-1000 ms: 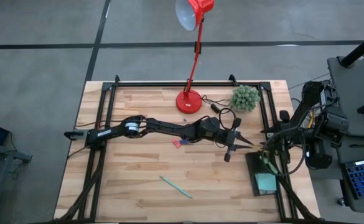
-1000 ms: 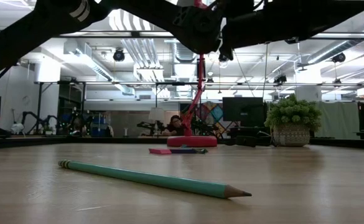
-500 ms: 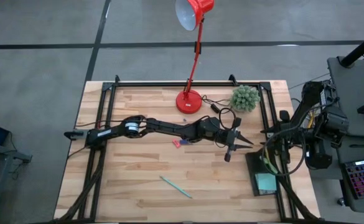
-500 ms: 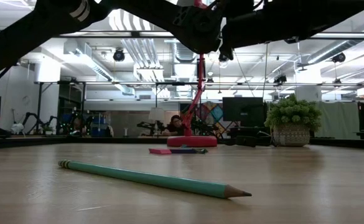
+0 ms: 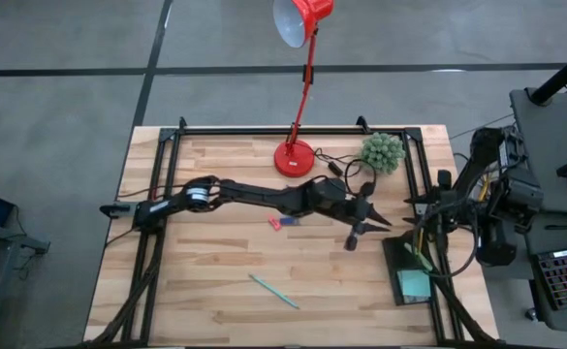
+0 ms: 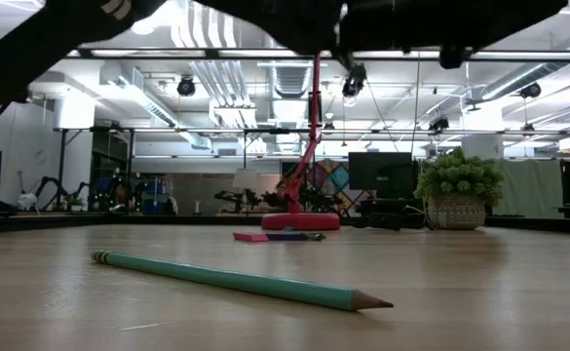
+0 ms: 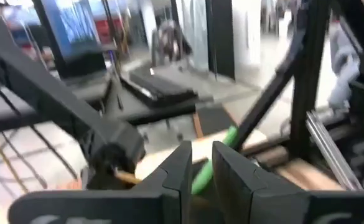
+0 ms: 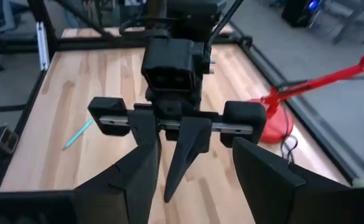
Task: Pick and place office supplies into organizer
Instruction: Put the blue pencil into the black desk organizer
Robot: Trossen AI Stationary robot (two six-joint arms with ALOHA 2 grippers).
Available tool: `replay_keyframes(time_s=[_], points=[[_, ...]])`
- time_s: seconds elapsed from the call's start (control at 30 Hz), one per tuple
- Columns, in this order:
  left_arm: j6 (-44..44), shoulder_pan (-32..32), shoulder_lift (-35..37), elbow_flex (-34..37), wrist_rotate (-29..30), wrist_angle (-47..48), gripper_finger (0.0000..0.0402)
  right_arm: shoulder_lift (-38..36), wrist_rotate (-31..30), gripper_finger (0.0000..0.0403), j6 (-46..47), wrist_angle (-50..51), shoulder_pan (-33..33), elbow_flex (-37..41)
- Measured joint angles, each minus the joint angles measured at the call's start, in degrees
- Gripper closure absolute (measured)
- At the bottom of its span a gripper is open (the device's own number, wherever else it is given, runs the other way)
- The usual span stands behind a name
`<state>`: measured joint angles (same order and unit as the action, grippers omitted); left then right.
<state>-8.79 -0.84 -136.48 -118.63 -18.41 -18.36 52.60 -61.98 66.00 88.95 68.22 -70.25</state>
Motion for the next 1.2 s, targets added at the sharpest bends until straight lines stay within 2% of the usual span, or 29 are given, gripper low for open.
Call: replay_keyframes(time_s=[0.23,0.33,0.47,0.63,0.8,1.03,1.2], points=[[-5.34,-0.02,8.28,1.20,0.12,29.69,0.0354,3.50,-7.51,0.0204,-0.01,-0.87,-0.01,2.00],[-6.46,-0.07,12.13,3.00,1.11,38.67,0.0354,4.87,-10.02,0.0204,1.76,-1.26,-0.02,4.56],[-6.65,-0.17,18.54,8.92,6.68,44.76,0.0354,5.77,-12.41,0.0204,8.62,-1.36,-0.02,9.91],[-6.58,-0.17,29.71,21.61,11.83,43.81,0.0354,5.51,-16.41,0.0204,16.72,-1.88,-0.13,18.56],[-4.88,-0.21,41.12,35.98,15.59,39.26,0.0354,3.65,-19.14,0.0204,16.54,-7.67,-2.19,24.38],[-3.60,-0.13,52.18,53.10,17.89,24.64,0.0354,1.19,-18.97,0.0204,9.83,-11.87,-6.84,23.79],[-3.57,-0.13,56.24,60.28,20.32,17.34,0.0354,-0.04,-16.80,0.0204,4.12,-15.33,-7.14,21.47]])
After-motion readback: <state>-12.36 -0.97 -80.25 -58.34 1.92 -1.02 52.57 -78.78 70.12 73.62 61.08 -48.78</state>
